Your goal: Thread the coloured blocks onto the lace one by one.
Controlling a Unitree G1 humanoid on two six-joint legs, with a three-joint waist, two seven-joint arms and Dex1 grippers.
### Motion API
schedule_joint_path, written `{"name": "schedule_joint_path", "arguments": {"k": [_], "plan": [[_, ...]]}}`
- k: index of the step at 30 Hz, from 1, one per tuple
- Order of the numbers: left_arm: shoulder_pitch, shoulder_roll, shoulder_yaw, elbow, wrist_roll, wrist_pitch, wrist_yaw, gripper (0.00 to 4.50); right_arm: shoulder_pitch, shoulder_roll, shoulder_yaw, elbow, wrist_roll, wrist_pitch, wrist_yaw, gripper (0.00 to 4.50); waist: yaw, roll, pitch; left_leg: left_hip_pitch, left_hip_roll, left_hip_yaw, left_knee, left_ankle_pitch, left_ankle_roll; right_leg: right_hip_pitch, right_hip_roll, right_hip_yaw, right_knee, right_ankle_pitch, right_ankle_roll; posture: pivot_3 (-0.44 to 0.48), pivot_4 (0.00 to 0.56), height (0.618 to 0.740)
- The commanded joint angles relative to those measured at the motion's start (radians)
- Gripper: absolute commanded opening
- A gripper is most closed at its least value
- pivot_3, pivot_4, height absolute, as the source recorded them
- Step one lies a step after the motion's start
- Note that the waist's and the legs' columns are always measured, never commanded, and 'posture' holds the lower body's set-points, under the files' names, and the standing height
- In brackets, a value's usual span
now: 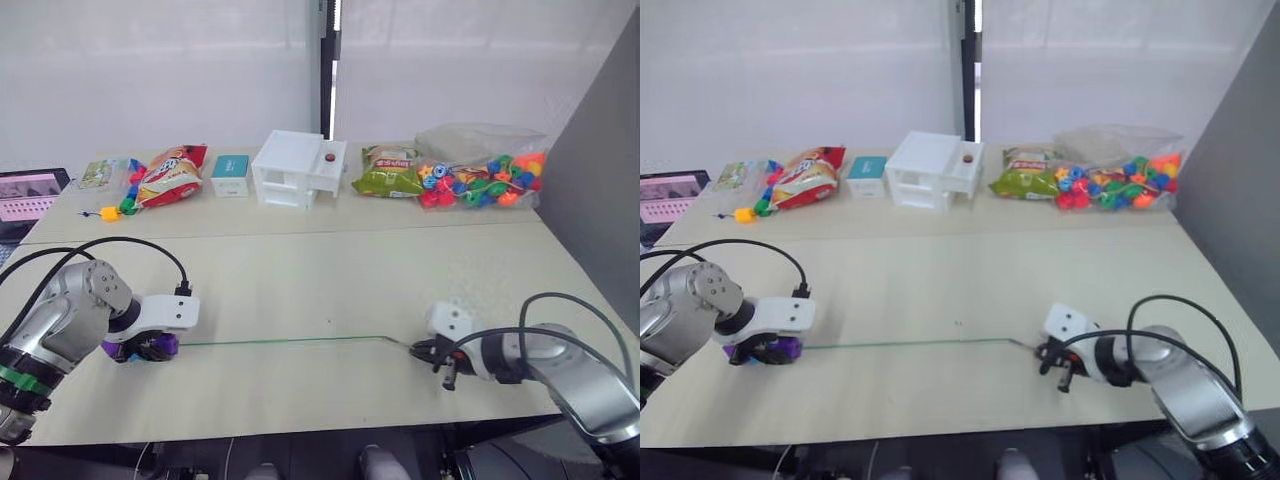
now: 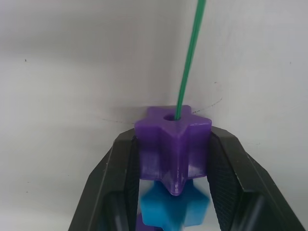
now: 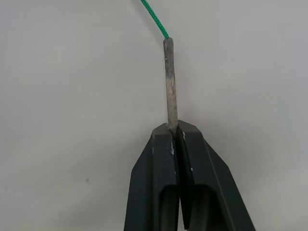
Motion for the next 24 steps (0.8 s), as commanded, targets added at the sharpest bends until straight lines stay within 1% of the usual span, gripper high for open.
{"name": "schedule_joint_path", "arguments": {"k": [1,8,14,19,24], "plan": [[0.036,0.009,-0.030,0.073,0.038,-0.030,0.019,1.40,0.024,-0.015,-0.033,-0.006,0.009,-0.018,0.000,0.00,-0.007,0.001,0.000,0.000,0.000,0.001,0.000,0.000,0.000,0.000,0.000,0.000,0.000,0.000,0.000,0.000,0.150,0.740],[0.022,0.018,-0.017,0.141,0.057,-0.105,0.058,1.40,0.044,-0.012,-0.028,-0.014,0.009,-0.021,-0.016,0.00,-0.008,0.004,-0.002,0.002,0.000,0.001,0.000,0.000,0.000,0.002,0.000,0.001,0.001,-0.002,0.000,0.000,0.150,0.740],[0.018,0.035,-0.006,0.178,0.063,-0.151,0.066,1.40,0.057,-0.040,-0.026,0.026,-0.015,-0.034,-0.021,0.00,-0.008,0.005,-0.003,0.003,0.000,0.001,0.000,0.000,0.000,0.002,0.001,0.001,0.001,-0.002,0.000,0.000,0.150,0.740],[0.008,0.033,-0.007,0.201,0.070,-0.165,0.078,1.40,0.059,-0.045,-0.028,0.033,-0.010,-0.036,-0.026,0.00,-0.007,0.005,-0.003,0.004,0.000,0.001,0.000,0.000,0.000,0.003,0.001,0.001,0.001,-0.002,0.000,0.000,0.150,0.740],[-0.025,0.008,-0.011,0.237,0.086,-0.174,0.113,1.40,0.029,-0.020,-0.002,0.035,-0.013,-0.031,-0.039,0.00,-0.007,0.005,-0.003,0.005,0.000,0.001,0.000,0.000,0.000,0.003,0.001,0.001,0.001,-0.002,0.000,0.000,0.150,0.740]]}}
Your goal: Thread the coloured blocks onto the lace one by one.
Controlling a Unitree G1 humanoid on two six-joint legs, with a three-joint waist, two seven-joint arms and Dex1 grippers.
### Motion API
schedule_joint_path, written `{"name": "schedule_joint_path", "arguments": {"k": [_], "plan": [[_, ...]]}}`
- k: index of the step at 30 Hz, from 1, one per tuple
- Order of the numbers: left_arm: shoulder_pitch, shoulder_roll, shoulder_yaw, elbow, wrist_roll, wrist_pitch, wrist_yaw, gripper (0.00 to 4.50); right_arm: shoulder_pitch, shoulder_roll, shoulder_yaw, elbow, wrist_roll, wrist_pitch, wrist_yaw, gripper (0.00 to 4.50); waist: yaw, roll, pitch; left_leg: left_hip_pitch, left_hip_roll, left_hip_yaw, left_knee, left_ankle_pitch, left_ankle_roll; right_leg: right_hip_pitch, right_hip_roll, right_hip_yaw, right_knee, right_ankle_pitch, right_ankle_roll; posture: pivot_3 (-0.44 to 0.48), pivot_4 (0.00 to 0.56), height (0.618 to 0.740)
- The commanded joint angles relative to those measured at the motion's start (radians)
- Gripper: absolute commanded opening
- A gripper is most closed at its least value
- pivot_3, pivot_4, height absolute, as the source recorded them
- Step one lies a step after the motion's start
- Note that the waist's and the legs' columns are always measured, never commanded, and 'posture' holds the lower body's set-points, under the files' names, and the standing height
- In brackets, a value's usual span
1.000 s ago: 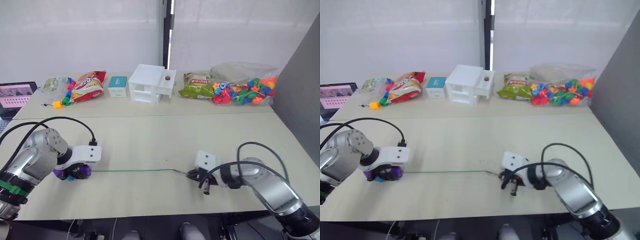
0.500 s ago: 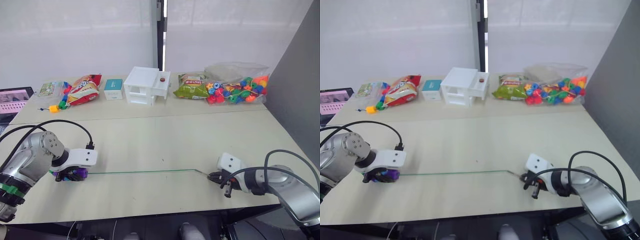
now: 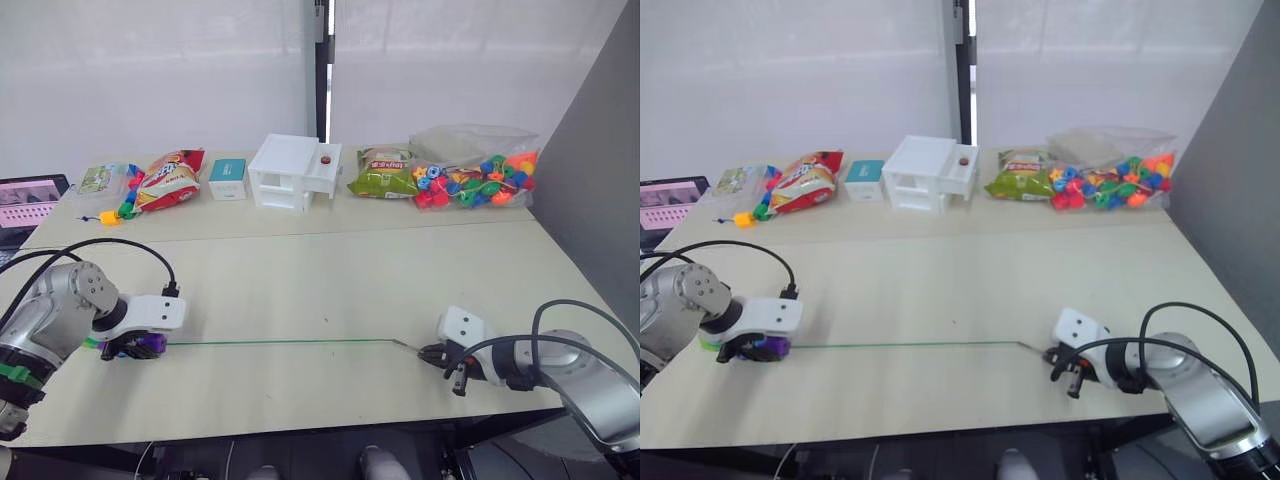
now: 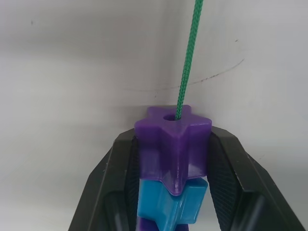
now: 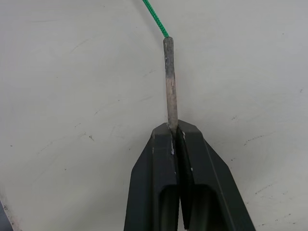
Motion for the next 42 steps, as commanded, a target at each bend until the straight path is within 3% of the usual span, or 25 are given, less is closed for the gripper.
{"name": "schedule_joint_path", "arguments": {"k": [1,16,24,25,26,32,36,39,42], "plan": [[-0.010,-0.007,-0.016,0.076,0.075,0.004,0.066,1.40,-0.019,0.013,0.019,0.025,-0.020,0.013,-0.021,0.00,0.000,0.000,0.000,0.000,0.000,0.000,0.000,0.000,0.000,0.000,0.000,0.000,0.000,0.000,0.000,0.000,0.150,0.740],[0.031,-0.011,-0.008,0.048,0.080,0.011,0.077,1.40,-0.088,0.073,0.127,0.083,-0.063,0.009,-0.027,0.00,-0.003,-0.001,0.000,0.009,0.001,0.000,-0.003,0.000,0.001,0.012,0.000,0.000,-0.001,-0.004,0.005,0.000,0.150,0.740],[0.097,-0.001,0.032,-0.026,0.051,0.009,0.045,1.40,-0.168,0.177,0.253,0.244,-0.160,0.030,-0.066,0.00,-0.016,-0.011,-0.006,0.018,0.002,0.000,-0.009,0.000,0.000,0.017,0.002,0.001,-0.001,-0.007,0.005,0.000,0.150,0.740],[0.100,0.000,0.038,-0.028,0.052,-0.004,0.050,2.40,-0.171,0.184,0.258,0.253,-0.167,0.024,-0.065,0.00,-0.017,-0.012,-0.006,0.023,0.002,0.001,-0.011,0.000,0.000,0.021,0.002,0.001,-0.002,-0.008,0.005,0.000,0.150,0.740],[0.103,0.002,0.046,-0.031,0.049,-0.020,0.054,2.64,-0.170,0.191,0.258,0.261,-0.172,0.017,-0.066,0.00,-0.018,-0.014,-0.007,0.027,0.003,0.000,-0.013,0.000,0.000,0.026,0.002,0.000,-0.004,-0.009,0.005,0.000,0.150,0.740],[0.158,0.046,0.193,-0.096,-0.068,-0.017,0.039,4.50,-0.121,0.162,0.167,0.175,-0.119,-0.005,-0.028,1.93,-0.023,-0.016,-0.008,0.028,0.003,0.000,-0.016,0.000,0.001,0.027,0.001,0.000,-0.007,-0.011,0.006,0.000,0.150,0.740],[0.217,0.057,0.418,-0.148,-0.243,0.054,0.040,4.50,-0.061,0.145,-0.030,0.030,0.007,0.058,-0.028,3.27,0.001,-0.020,-0.005,0.019,0.002,-0.001,-0.016,0.000,0.001,0.013,0.000,0.000,-0.005,-0.007,-0.001,0.000,0.150,0.740],[0.352,0.050,0.682,-0.250,-0.395,0.139,-0.020,4.50,0.016,0.157,-0.236,-0.075,0.153,0.137,-0.030,4.33,0.011,-0.019,-0.004,-0.005,0.001,-0.004,-0.012,0.000,0.001,-0.011,-0.001,-0.003,0.001,-0.005,-0.004,0.000,0.150,0.740],[0.479,-0.036,0.931,-0.303,-0.471,0.218,0.029,4.50,0.069,0.190,-0.416,-0.120,0.283,0.213,-0.056,4.45,0.014,-0.017,-0.003,-0.010,0.000,-0.002,-0.012,-0.001,0.001,-0.016,-0.003,-0.002,0.000,-0.005,-0.004,0.000,0.150,0.740]]}}
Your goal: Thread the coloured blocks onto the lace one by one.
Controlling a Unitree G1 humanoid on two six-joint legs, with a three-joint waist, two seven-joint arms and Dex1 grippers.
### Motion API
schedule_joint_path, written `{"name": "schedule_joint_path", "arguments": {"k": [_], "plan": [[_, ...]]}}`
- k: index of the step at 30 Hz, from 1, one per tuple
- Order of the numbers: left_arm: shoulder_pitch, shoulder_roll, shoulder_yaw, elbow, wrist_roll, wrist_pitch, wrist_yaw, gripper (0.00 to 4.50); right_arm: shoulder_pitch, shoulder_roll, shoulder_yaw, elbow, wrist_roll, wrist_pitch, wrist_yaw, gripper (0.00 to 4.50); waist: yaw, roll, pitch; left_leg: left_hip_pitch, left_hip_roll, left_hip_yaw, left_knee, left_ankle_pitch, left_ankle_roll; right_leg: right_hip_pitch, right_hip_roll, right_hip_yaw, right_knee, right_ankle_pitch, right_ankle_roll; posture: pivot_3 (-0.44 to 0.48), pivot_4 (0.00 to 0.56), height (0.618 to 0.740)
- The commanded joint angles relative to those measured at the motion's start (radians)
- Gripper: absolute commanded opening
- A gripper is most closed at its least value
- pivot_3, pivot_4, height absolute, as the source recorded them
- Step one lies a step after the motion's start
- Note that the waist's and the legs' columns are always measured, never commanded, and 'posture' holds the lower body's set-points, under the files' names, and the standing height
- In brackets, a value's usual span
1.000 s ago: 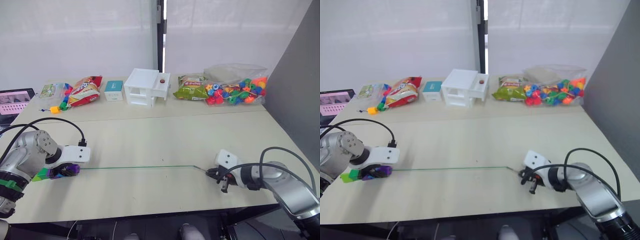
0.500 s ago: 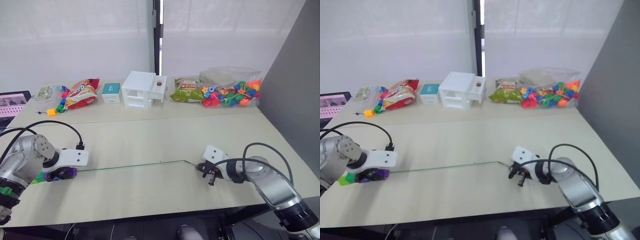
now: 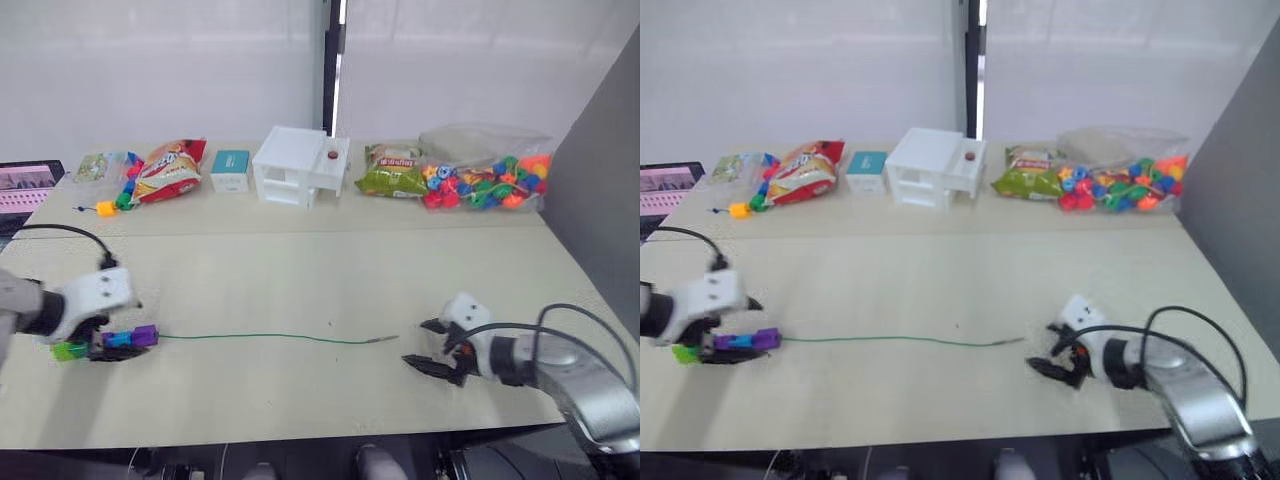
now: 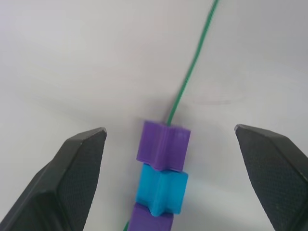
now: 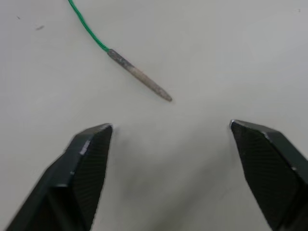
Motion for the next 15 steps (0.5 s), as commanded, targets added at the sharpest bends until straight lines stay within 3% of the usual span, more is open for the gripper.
{"name": "schedule_joint_path", "arguments": {"k": [1,3,8,11,15], "plan": [[0.102,-0.095,0.298,-0.068,-0.106,0.095,0.061,4.50,0.052,0.020,-0.224,-0.085,0.145,0.069,-0.021,4.45,0.003,0.001,0.000,0.000,0.000,0.001,0.000,0.000,0.000,0.000,0.000,0.001,-0.001,0.000,0.000,0.000,0.150,0.740],[0.184,-0.187,0.444,-0.056,-0.136,0.073,0.110,4.50,0.107,0.047,-0.316,-0.093,0.184,0.072,-0.043,4.45,0.009,0.002,0.001,0.001,0.000,0.001,0.000,-0.001,0.001,0.001,0.000,0.001,-0.003,0.000,0.000,0.000,0.150,0.740],[0.364,-0.355,0.635,0.033,-0.271,0.075,0.130,4.50,0.229,0.098,-0.415,-0.022,0.168,-0.019,-0.084,4.45,0.011,0.000,0.001,0.009,0.001,0.002,-0.001,-0.001,0.001,0.011,0.001,0.000,-0.008,0.000,0.001,0.000,0.150,0.740],[0.468,-0.427,0.643,0.122,-0.265,-0.035,0.151,4.50,0.290,0.124,-0.432,0.049,0.139,-0.110,-0.090,4.45,0.015,-0.001,0.001,0.011,0.001,0.002,-0.001,0.001,-0.002,0.015,0.000,0.000,-0.011,0.000,0.001,0.000,0.150,0.740],[0.509,-0.452,0.597,0.201,-0.271,-0.115,0.182,4.50,0.338,0.126,-0.414,0.133,0.115,-0.216,-0.066,4.45,0.019,-0.001,0.002,0.020,0.001,0.002,-0.001,0.001,-0.002,0.029,0.001,0.000,-0.016,0.000,0.002,0.000,0.150,0.740]]}}
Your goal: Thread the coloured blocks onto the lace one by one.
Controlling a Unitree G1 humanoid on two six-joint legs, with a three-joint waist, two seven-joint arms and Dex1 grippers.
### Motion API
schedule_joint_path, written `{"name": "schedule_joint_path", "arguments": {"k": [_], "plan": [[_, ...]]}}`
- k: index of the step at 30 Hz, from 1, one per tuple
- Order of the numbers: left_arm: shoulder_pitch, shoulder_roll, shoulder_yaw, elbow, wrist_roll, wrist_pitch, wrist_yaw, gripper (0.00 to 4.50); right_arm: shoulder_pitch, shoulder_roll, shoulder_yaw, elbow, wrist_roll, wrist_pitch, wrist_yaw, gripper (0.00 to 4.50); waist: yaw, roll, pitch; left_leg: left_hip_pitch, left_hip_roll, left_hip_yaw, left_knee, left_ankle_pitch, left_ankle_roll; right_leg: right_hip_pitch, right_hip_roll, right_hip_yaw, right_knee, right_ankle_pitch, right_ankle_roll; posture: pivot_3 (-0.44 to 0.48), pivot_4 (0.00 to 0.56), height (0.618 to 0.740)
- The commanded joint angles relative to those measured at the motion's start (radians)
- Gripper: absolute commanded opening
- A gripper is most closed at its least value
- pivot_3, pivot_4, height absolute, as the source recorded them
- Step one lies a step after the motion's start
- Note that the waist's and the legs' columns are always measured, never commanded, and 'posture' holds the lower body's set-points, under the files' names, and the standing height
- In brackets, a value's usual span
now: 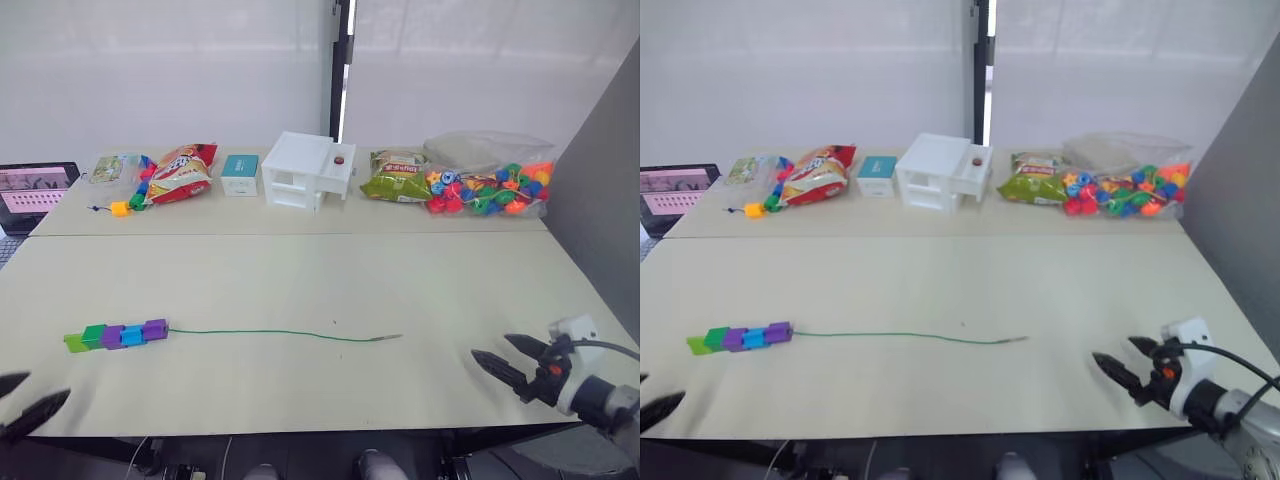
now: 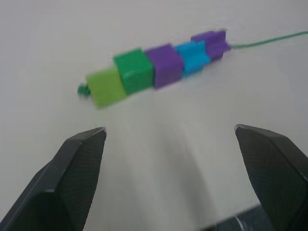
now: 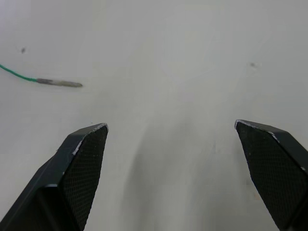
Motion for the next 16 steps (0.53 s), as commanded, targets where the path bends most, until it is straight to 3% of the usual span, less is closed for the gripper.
{"name": "schedule_joint_path", "arguments": {"k": [1,9,16], "plan": [[0.013,0.009,-0.026,0.031,-0.017,-0.084,0.024,4.50,0.021,-0.005,-0.015,0.046,-0.019,-0.111,0.027,4.45,0.002,-0.001,0.000,0.001,0.000,0.000,0.000,0.000,0.000,0.001,0.000,0.000,-0.001,-0.003,0.005,0.000,0.150,0.740],[-0.015,0.031,-0.134,0.065,-0.026,-0.123,0.092,4.50,0.044,-0.013,0.029,0.135,-0.041,-0.202,0.055,4.45,-0.009,0.000,-0.001,0.001,0.000,0.000,0.000,0.000,-0.001,0.000,0.000,0.000,-0.001,0.001,0.000,0.000,0.150,0.740],[-0.020,0.042,-0.161,0.077,-0.037,-0.143,0.116,4.50,0.044,-0.008,0.046,0.144,-0.034,-0.217,0.042,4.45,-0.009,0.000,-0.001,0.000,0.000,0.000,-0.002,0.000,-0.001,0.000,0.000,0.001,-0.001,0.001,0.000,0.000,0.150,0.740]]}}
